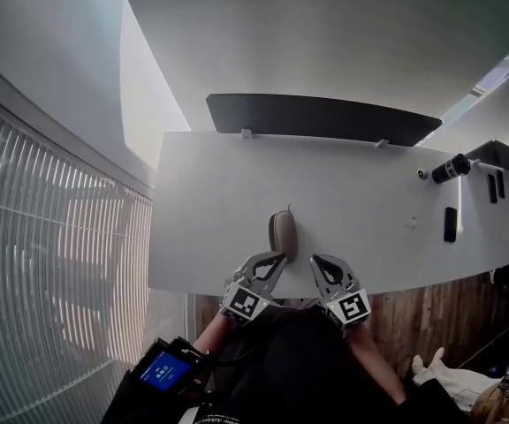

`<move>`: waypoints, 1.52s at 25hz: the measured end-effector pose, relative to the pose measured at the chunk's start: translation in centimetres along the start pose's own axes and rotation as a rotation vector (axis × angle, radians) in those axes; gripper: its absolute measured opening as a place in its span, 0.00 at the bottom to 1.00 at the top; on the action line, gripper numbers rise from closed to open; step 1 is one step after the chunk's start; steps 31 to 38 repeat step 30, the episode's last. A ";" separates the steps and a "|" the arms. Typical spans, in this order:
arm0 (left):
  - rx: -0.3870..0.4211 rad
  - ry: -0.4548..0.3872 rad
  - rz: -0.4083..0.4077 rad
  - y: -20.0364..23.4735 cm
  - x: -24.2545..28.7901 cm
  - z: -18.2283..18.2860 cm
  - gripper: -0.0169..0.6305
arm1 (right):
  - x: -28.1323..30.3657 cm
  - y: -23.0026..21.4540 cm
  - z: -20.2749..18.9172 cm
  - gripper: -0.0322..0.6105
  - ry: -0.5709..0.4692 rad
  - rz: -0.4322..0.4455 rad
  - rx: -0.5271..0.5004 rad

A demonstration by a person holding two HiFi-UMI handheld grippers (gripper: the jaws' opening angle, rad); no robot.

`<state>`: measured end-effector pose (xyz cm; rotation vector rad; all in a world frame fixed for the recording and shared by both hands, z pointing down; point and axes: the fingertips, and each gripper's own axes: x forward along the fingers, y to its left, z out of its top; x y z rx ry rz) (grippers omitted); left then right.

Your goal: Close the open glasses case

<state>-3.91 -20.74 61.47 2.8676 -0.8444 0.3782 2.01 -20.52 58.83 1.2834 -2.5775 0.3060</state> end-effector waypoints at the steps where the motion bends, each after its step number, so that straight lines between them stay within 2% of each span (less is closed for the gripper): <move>1: -0.007 -0.004 0.000 -0.1 -0.4 0.3 0.04 | 0.0 0.3 0.3 0.05 -0.005 -0.001 0.002; 4: -0.005 -0.009 -0.014 -0.7 -1.4 0.7 0.04 | -0.4 1.4 0.9 0.05 -0.019 0.005 0.000; 6: -0.019 -0.023 -0.010 -0.8 -1.8 0.7 0.04 | -0.5 2.4 0.5 0.05 -0.033 0.032 -0.039; 13: -0.048 -0.031 0.071 -1.8 -4.1 0.6 0.04 | -2.1 4.8 -0.5 0.05 -0.047 0.082 -0.050; 22: -0.009 -0.025 0.097 -10.0 -6.9 0.7 0.04 | -9.9 7.4 -0.9 0.05 -0.125 0.080 -0.067; 30: 0.004 -0.023 0.094 -21.8 -8.4 -0.2 0.04 | -21.4 10.0 -3.8 0.05 -0.168 0.040 -0.027; 38: 0.004 -0.023 0.094 -21.8 -8.4 -0.2 0.04 | -21.4 10.0 -3.8 0.05 -0.168 0.040 -0.027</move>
